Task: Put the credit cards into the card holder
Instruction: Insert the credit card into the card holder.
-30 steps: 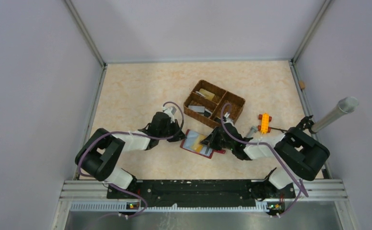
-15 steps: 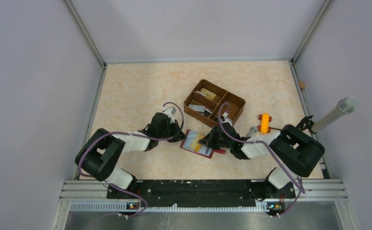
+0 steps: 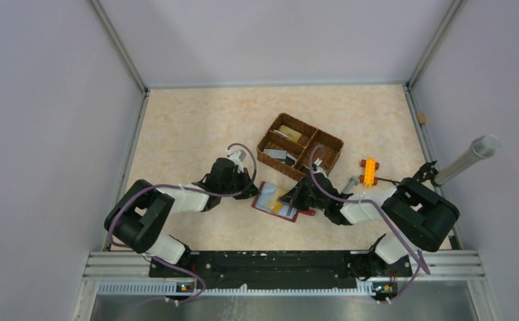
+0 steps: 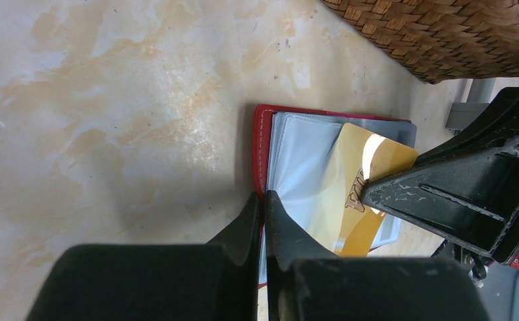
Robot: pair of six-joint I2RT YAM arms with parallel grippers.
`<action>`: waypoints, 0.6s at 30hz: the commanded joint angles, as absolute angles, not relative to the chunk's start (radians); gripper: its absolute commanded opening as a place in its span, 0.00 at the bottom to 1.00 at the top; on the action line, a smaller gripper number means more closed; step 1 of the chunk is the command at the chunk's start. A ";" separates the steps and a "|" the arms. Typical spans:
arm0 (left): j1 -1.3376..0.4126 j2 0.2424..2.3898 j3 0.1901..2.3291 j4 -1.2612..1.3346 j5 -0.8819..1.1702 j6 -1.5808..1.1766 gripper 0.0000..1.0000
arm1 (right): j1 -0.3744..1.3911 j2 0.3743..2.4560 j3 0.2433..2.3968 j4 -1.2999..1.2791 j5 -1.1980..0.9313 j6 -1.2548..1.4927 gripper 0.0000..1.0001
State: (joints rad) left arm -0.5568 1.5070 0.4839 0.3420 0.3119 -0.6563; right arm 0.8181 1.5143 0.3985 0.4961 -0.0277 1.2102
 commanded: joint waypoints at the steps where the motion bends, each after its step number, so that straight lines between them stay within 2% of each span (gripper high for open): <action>1: -0.564 1.516 0.443 0.225 0.292 -0.632 0.00 | 0.839 1.541 0.324 0.248 -0.072 1.288 0.00; 18: -0.565 1.488 0.412 0.283 0.351 -0.595 0.00 | 0.841 1.590 0.323 0.236 -0.123 1.315 0.00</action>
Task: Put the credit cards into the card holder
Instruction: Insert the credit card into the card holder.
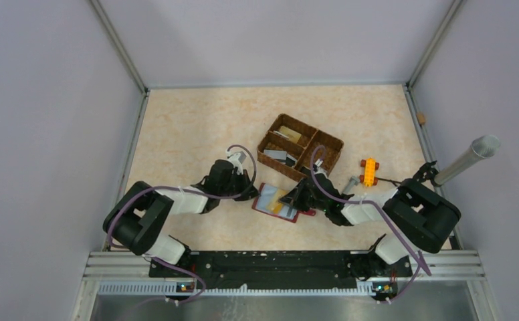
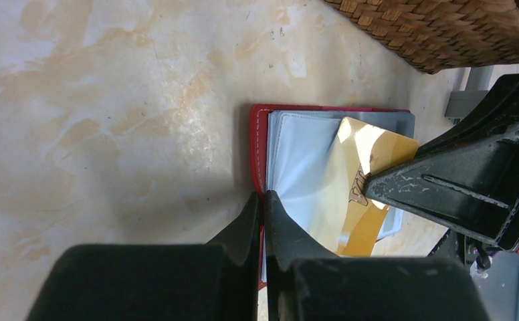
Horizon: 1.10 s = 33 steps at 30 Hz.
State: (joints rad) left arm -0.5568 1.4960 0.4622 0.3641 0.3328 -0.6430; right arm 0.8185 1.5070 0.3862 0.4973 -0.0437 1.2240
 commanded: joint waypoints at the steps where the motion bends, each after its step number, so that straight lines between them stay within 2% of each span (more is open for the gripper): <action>1: -0.564 1.481 0.409 0.286 0.354 -0.593 0.00 | 0.842 1.591 0.327 0.232 -0.121 1.312 0.00; 4: -0.564 1.467 0.404 0.285 0.354 -0.588 0.00 | 0.851 1.573 0.371 0.184 -0.094 1.267 0.00; 9: -0.563 1.455 0.395 0.280 0.360 -0.593 0.00 | 0.912 1.521 0.541 -0.061 0.036 1.143 0.00; 12: -0.564 1.448 0.383 0.285 0.365 -0.594 0.00 | 0.934 1.520 0.575 -0.091 0.054 1.141 0.00; 22: -0.570 1.387 0.310 0.311 0.403 -0.622 0.00 | 1.002 1.482 0.520 -0.108 0.089 1.263 0.00; 33: -0.603 1.353 0.260 0.319 0.392 -0.636 0.00 | 1.021 1.465 0.420 -0.025 0.020 1.356 0.00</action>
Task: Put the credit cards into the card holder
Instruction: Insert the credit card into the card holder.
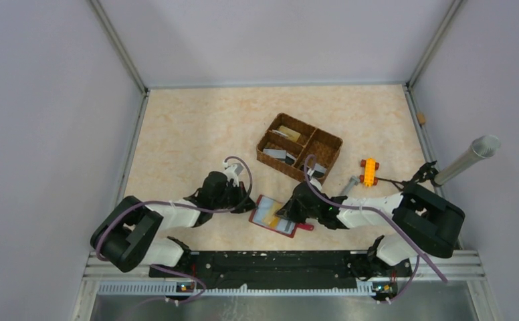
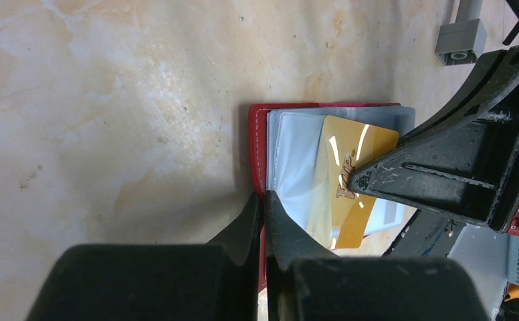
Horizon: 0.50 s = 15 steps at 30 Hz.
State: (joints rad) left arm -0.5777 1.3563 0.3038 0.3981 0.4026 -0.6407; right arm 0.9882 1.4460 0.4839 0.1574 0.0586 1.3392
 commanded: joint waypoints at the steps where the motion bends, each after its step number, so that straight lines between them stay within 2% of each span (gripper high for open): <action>1: -0.604 1.346 0.258 0.316 0.383 -0.638 0.00 | 1.024 1.453 0.415 -0.036 0.028 1.367 0.00; 7: -0.609 1.325 0.260 0.305 0.361 -0.643 0.00 | 1.030 1.376 0.358 -0.057 0.049 1.427 0.00; 15: -0.610 1.340 0.261 0.308 0.369 -0.645 0.00 | 1.047 1.377 0.353 -0.049 0.054 1.448 0.00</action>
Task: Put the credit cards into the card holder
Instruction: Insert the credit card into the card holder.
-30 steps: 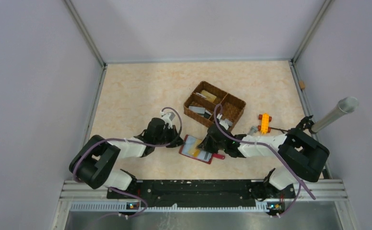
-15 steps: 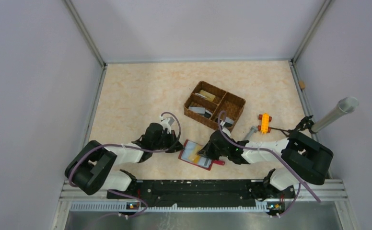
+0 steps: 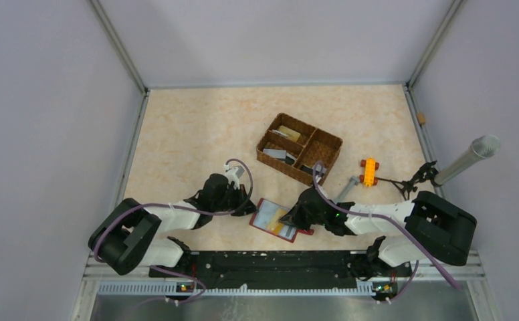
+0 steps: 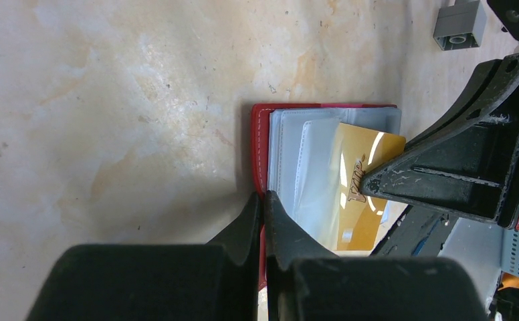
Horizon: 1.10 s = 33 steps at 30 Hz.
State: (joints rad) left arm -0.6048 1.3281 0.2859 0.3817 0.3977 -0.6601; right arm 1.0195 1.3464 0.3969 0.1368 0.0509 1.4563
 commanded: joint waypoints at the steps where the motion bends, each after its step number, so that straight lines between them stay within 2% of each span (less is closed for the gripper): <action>1: -0.610 1.342 0.262 0.309 0.372 -0.644 0.00 | 1.046 1.382 0.351 -0.044 0.052 1.449 0.00; 11: -0.610 1.385 0.262 0.345 0.428 -0.644 0.00 | 1.046 1.441 0.355 0.065 0.078 1.432 0.00; 26: -0.610 1.381 0.257 0.334 0.416 -0.668 0.00 | 1.029 1.505 0.490 0.005 0.168 1.261 0.00; 28: -0.610 1.372 0.249 0.335 0.397 -0.683 0.00 | 1.035 1.498 0.523 -0.059 0.181 1.233 0.07; 33: -0.610 1.359 0.230 0.353 0.377 -0.716 0.00 | 1.060 1.462 0.573 -0.185 0.212 1.208 0.31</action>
State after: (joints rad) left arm -0.5991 1.3525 0.2749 0.4183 0.4118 -0.7002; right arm 1.0359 1.4601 0.5529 0.0570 0.1196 1.2888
